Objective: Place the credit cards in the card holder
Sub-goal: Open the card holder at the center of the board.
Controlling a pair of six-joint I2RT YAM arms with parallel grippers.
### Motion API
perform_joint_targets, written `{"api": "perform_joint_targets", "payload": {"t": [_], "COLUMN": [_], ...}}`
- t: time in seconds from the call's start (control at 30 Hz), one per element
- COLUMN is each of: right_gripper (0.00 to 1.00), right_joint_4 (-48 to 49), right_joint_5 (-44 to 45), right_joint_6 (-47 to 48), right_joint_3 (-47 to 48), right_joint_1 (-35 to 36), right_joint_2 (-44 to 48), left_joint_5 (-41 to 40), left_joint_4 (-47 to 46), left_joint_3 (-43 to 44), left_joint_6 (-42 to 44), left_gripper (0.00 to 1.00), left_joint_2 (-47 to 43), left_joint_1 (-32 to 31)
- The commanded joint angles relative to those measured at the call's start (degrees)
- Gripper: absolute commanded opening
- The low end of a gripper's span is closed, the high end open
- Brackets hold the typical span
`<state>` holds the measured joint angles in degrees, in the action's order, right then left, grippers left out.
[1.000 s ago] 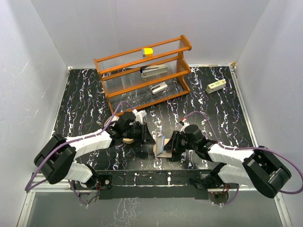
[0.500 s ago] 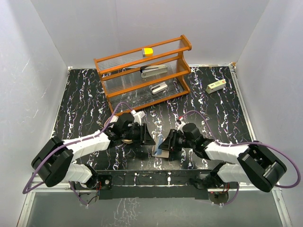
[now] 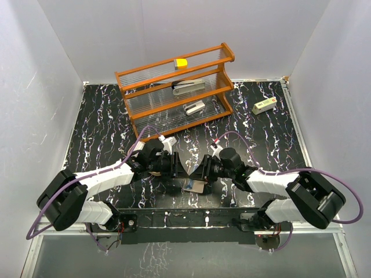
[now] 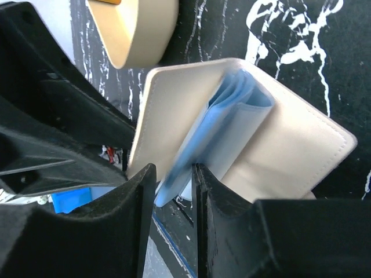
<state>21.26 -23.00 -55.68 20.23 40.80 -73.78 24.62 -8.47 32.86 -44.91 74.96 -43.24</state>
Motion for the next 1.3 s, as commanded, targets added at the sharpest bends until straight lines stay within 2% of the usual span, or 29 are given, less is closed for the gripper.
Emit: {"api": "perform_joint_targets", "payload": {"t": [0.0,0.27,0.43,0.53,0.6,0.73,0.9,1.03,1.27], "right_gripper": [0.28,0.22,0.06,0.00,0.00,0.00,0.00,0.09,0.21], "right_joint_4": [5.2,7.8,6.5,0.7,-6.1,-20.0,-28.7,-25.9,-17.5], "right_joint_5": [1.2,1.4,2.5,5.7,8.2,12.6,14.6,12.8,9.8], "right_joint_6": [-1.2,-1.8,-1.3,0.7,2.8,6.1,6.5,6.2,4.7], "right_joint_3": [1.5,2.0,2.0,2.2,3.0,4.7,6.3,5.4,3.3], "right_joint_1": [0.7,1.6,1.6,1.6,1.6,1.6,1.6,1.6,1.6], "right_joint_2": [-2.3,-3.7,-2.5,1.2,5.0,11.4,16.9,17.4,12.7], "left_joint_5": [0.0,-0.5,-0.5,0.1,2.1,5.1,6.2,6.0,5.1], "left_joint_4": [0.6,0.9,0.9,-1.7,-6.0,-15.1,-19.7,-18.9,-17.9], "left_joint_3": [-0.3,-0.2,0.3,-0.5,-1.7,-4.0,-4.2,-3.6,-4.8], "left_joint_6": [1.0,1.3,1.2,-0.9,-3.8,-10.0,-13.1,-12.5,-11.9], "left_gripper": [0.35,0.34,0.15,0.05,0.00,0.00,0.00,0.00,0.00], "left_joint_2": [-2.1,-1.3,-0.6,-0.7,-0.5,1.5,5.4,8.1,8.2], "left_joint_1": [-0.1,-0.1,-0.1,-0.1,-0.1,-0.1,-0.3,-0.4,-0.4]}}
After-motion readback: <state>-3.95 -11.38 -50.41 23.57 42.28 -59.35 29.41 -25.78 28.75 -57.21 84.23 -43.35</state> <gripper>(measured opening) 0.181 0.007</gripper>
